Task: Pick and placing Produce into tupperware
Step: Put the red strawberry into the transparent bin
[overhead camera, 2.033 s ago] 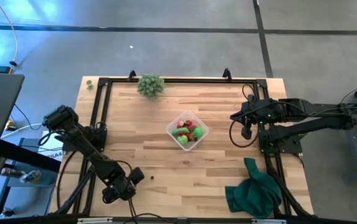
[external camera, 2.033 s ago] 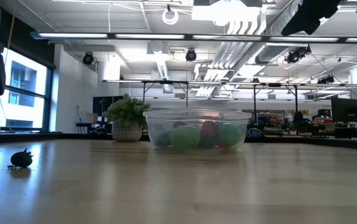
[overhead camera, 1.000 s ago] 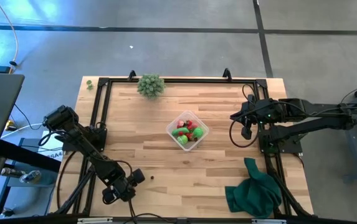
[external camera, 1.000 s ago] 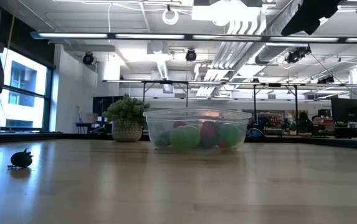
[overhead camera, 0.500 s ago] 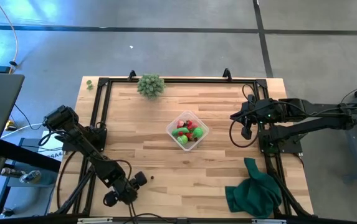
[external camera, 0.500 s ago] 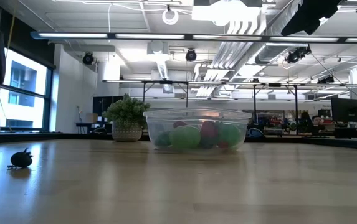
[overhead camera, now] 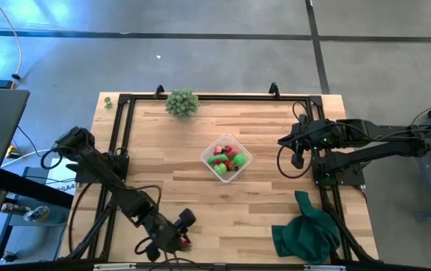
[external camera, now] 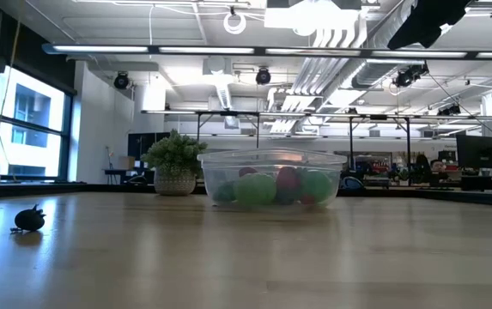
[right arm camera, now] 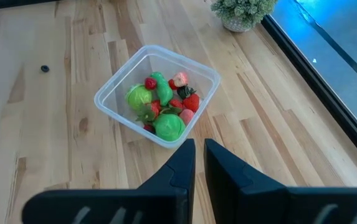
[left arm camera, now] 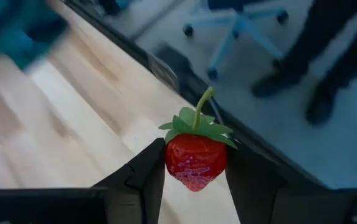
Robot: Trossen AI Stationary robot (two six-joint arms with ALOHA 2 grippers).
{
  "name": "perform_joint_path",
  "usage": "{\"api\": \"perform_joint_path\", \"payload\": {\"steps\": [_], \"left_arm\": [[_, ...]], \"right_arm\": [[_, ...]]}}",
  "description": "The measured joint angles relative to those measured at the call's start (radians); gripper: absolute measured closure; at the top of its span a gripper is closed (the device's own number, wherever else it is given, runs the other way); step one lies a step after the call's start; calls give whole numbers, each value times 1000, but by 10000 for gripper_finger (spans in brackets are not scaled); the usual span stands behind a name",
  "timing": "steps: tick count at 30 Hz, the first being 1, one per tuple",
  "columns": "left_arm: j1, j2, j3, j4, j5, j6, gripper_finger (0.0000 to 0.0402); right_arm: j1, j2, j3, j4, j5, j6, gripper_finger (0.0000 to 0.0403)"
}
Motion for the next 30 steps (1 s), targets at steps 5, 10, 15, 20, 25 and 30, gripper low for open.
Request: {"api": "perform_joint_path", "payload": {"steps": [5,10,15,20,25,30], "left_arm": [[69,0,125,0,-4,91,261],[150,0,245,-1,-9,150,261],[221,0,337,-1,-52,174,261],[298,0,387,-1,-69,183,261],[395,0,404,-2,-71,183,261],[507,0,405,13,-71,180,261]], "right_arm": [[0,0,0,0,0,0,378],[0,0,0,0,0,0,378],[0,0,0,0,0,0,378],[0,0,0,0,0,0,378],[0,0,0,0,0,0,378],[0,0,0,0,0,0,378]]}}
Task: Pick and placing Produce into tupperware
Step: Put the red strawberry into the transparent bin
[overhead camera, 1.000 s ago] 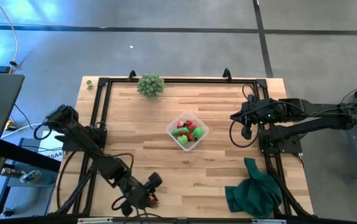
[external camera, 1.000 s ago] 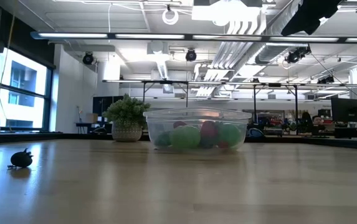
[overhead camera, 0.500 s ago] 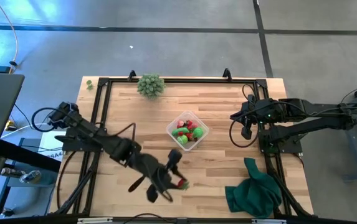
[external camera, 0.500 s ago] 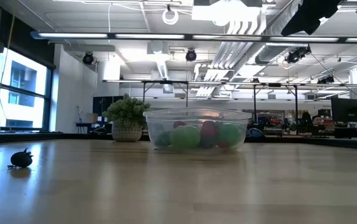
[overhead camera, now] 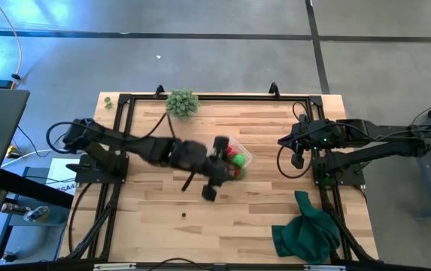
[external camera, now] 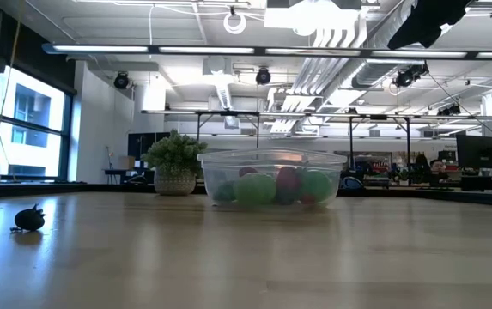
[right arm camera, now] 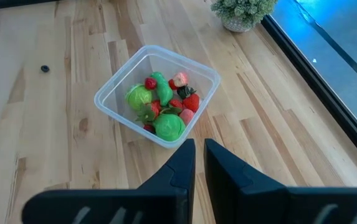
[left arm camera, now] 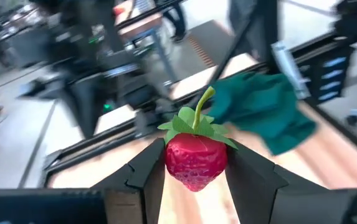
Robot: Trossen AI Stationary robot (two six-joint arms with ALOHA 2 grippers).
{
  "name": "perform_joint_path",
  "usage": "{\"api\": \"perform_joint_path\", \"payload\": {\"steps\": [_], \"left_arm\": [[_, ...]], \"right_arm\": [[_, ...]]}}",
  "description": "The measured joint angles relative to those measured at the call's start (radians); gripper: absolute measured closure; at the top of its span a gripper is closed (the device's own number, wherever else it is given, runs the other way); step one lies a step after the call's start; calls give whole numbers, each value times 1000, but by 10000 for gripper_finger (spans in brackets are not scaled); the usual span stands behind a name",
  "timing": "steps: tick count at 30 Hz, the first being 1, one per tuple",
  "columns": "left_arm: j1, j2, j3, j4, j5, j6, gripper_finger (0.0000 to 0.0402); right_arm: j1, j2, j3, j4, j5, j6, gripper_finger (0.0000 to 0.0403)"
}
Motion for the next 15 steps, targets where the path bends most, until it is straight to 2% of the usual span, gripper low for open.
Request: {"api": "perform_joint_path", "payload": {"steps": [4,8,15], "left_arm": [[90,14,3,-5,21,3,261],[174,55,4,-61,99,3,261],[291,156,0,-310,121,27,261]], "right_arm": [[0,0,0,0,0,0,378],[0,0,0,0,0,0,378],[0,0,0,0,0,0,378]]}}
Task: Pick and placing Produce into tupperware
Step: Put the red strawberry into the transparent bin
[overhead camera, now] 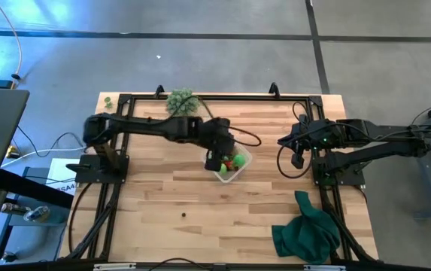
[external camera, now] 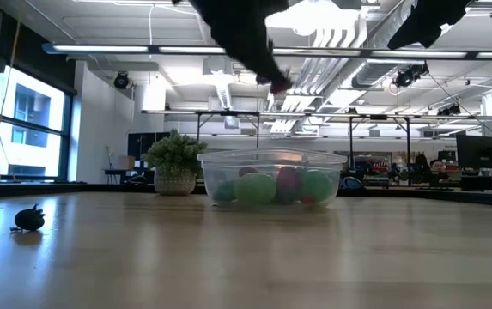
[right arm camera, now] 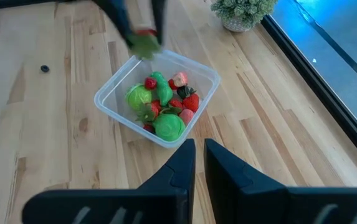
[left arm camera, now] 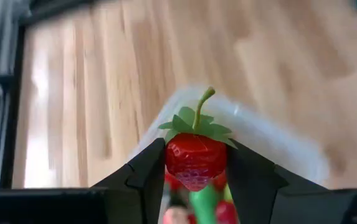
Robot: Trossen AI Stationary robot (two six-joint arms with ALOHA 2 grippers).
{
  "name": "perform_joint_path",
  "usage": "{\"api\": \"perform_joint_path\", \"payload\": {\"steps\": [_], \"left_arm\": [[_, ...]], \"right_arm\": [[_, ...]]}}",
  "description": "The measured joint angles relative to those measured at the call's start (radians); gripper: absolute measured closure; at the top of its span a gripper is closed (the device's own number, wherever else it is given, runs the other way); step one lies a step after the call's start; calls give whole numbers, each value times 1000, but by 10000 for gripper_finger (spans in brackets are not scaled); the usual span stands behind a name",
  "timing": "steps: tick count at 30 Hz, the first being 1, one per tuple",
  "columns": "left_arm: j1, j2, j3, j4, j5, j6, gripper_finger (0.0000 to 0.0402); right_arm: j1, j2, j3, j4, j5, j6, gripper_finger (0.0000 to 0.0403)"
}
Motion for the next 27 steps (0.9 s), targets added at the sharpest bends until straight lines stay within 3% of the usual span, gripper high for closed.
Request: {"api": "perform_joint_path", "payload": {"steps": [3,11,27], "left_arm": [[32,43,-2,-68,-1,14,261],[93,144,0,-65,3,62,261],[98,231,0,-51,29,107,261]], "right_arm": [[0,0,0,0,0,0,378],[0,0,0,0,0,0,378],[0,0,0,0,0,0,378]]}}
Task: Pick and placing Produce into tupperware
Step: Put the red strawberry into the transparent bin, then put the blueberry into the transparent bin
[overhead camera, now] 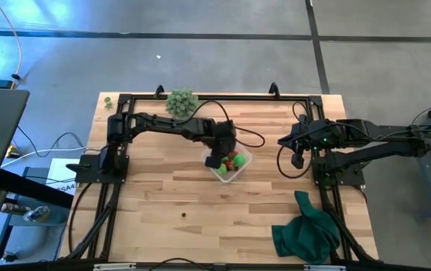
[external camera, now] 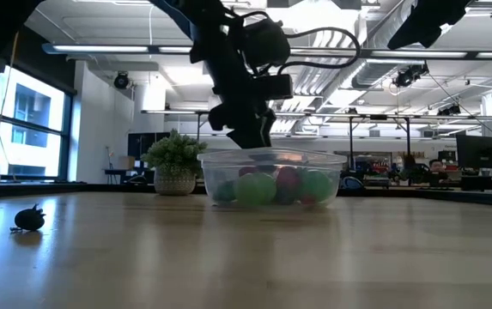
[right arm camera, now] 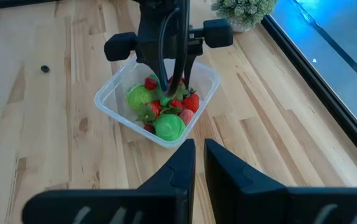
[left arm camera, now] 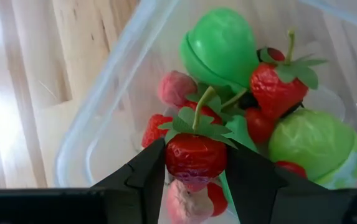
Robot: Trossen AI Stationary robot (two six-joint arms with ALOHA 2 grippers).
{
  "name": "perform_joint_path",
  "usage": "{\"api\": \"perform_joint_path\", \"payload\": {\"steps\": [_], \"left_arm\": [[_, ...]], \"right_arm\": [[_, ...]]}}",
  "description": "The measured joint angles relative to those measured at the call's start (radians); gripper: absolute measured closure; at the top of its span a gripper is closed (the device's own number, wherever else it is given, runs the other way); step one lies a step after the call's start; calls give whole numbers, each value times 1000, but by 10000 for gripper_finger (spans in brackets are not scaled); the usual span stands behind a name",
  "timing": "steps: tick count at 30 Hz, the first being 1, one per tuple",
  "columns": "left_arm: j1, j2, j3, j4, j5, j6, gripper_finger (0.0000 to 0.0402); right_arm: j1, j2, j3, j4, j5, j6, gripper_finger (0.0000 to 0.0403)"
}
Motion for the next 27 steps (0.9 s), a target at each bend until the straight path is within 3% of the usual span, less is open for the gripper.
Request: {"api": "perform_joint_path", "payload": {"steps": [7,18,22,27], "left_arm": [[0,0,0,13,-1,-3,252],[0,0,0,6,0,-1,151],[0,-10,28,-95,106,-54,133],[0,-14,167,-342,281,-83,134]], "right_arm": [[0,0,0,0,0,0,378],[0,0,0,0,0,0,378],[0,0,0,0,0,0,378],[0,0,0,0,0,0,378]]}}
